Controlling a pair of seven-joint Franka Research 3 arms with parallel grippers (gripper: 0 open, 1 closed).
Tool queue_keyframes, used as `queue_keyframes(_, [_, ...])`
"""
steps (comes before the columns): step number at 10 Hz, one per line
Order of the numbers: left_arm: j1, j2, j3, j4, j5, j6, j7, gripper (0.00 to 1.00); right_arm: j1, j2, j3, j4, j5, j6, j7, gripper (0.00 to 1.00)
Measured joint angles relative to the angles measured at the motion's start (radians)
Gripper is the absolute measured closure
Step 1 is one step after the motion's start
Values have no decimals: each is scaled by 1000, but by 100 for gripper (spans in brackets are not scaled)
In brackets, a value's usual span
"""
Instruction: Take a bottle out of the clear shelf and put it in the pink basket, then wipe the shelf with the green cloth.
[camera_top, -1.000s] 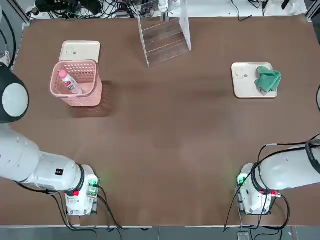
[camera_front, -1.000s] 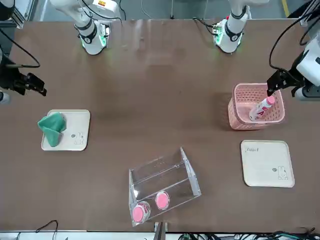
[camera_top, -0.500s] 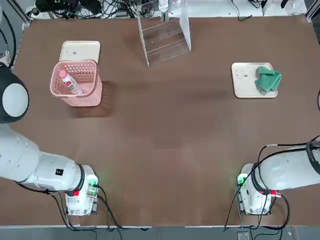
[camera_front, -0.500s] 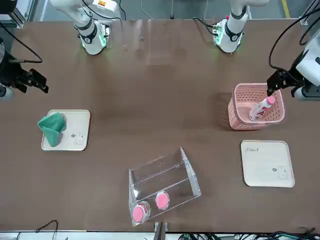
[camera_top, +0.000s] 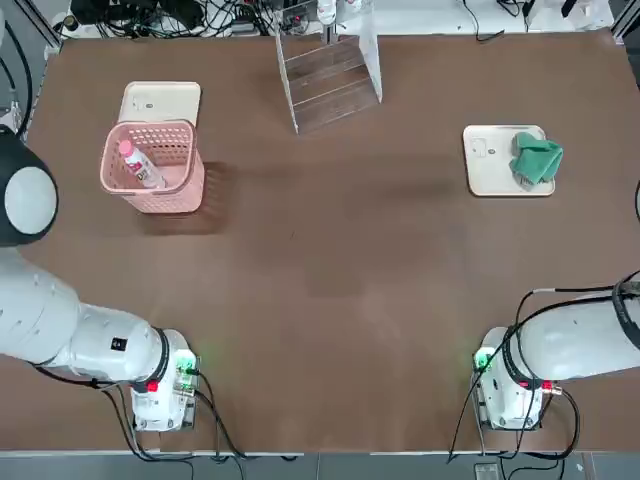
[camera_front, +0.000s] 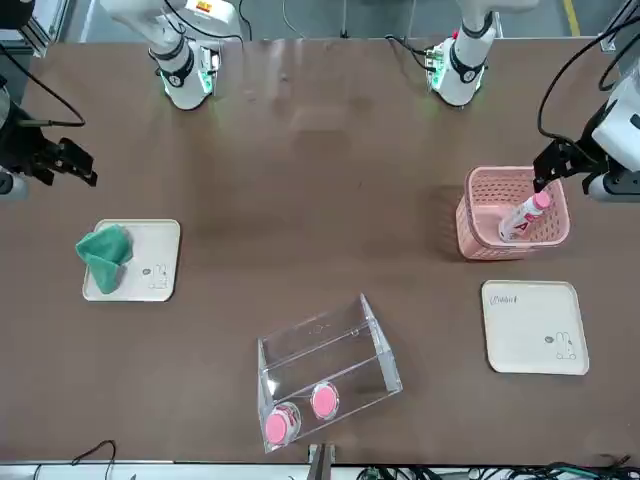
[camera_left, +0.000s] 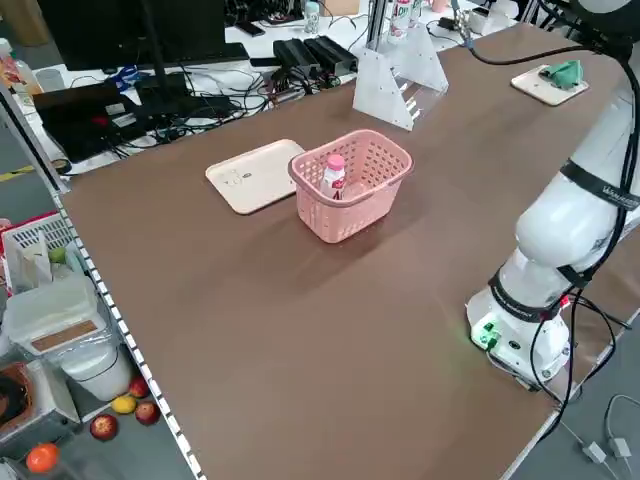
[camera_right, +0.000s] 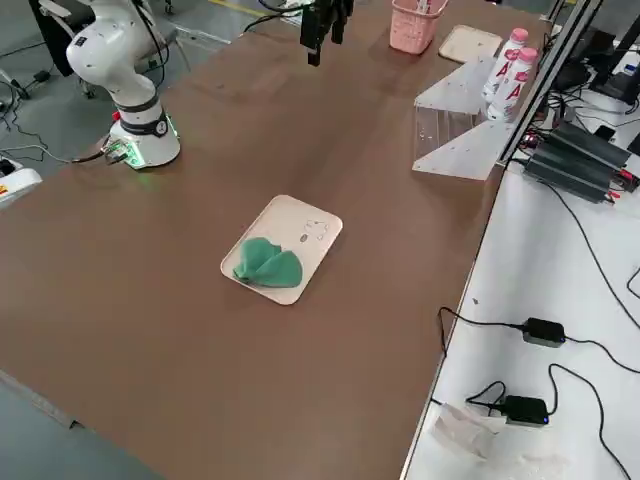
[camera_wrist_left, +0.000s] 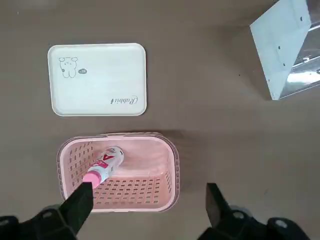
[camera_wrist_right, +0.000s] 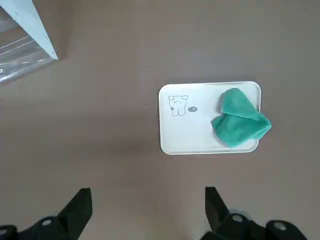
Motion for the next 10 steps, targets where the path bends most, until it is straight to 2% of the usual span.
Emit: queue_keyframes(10, [0, 0, 0, 0, 0, 0, 0, 0, 0, 0, 1, -10, 0, 18, 0, 0])
